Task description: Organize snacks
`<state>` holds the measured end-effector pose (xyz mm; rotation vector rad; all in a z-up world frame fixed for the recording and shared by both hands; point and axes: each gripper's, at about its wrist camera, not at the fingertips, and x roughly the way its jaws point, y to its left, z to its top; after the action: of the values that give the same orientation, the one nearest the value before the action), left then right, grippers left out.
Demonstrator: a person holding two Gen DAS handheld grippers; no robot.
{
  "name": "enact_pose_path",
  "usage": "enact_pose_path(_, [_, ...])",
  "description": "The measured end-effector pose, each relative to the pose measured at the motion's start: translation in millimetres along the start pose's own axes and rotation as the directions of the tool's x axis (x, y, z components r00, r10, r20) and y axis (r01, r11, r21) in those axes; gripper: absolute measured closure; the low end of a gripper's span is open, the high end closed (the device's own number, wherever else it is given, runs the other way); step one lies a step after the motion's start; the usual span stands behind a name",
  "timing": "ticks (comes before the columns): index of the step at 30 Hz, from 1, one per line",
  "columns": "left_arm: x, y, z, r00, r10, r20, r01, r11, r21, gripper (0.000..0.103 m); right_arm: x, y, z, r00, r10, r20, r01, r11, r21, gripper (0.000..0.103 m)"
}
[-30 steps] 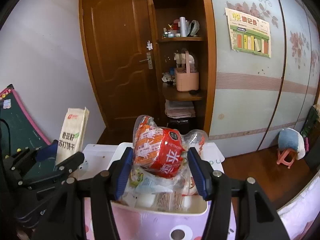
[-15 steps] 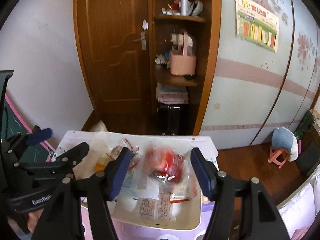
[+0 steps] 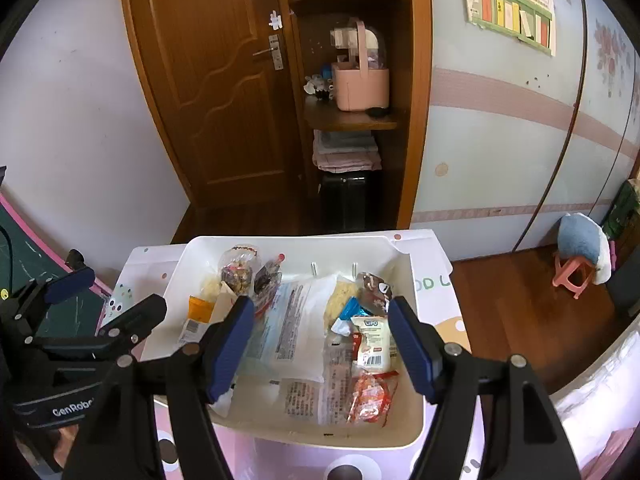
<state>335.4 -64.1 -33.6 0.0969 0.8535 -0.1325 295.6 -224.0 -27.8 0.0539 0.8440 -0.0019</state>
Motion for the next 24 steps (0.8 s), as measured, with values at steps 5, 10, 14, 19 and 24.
enact_pose_path(5, [-4.8,2.0,-6.9,1.000,0.005,-0.020,-0.005,1.000,-0.010,0.004,-2.2,0.4,-0.8,1.000,0.003,-0.002,-0.003,1.000,0.002,0.033])
enact_pose_path(10, [-20.6,6.0,-20.7,1.000,-0.008,-0.028,0.007,1.000,-0.027,0.004,-11.7,2.1,-11.9,1.000,0.003,-0.007,-0.003,1.000,0.000,0.033])
enact_pose_path(14, [-44.7,9.7,-40.2,1.000,0.000,-0.023,-0.001,0.999,-0.033,0.004,-31.3,5.4,-32.0,1.000,0.011,-0.008,-0.011,1.000,0.005,0.033])
enact_pose_path(19, [-85.3,16.2,-74.9,1.000,0.028,0.000,-0.028,0.999,-0.035,0.004,-64.2,14.6,-64.3,1.000,0.018,0.010,-0.018,1.000,-0.024,0.033])
enact_pose_path(24, [-131.9,21.3,-112.7,0.998,0.053,0.037,-0.051,0.997,-0.053,0.002,-99.3,21.6,-96.6,0.999,0.041,0.028,-0.040,0.999,-0.024,0.033])
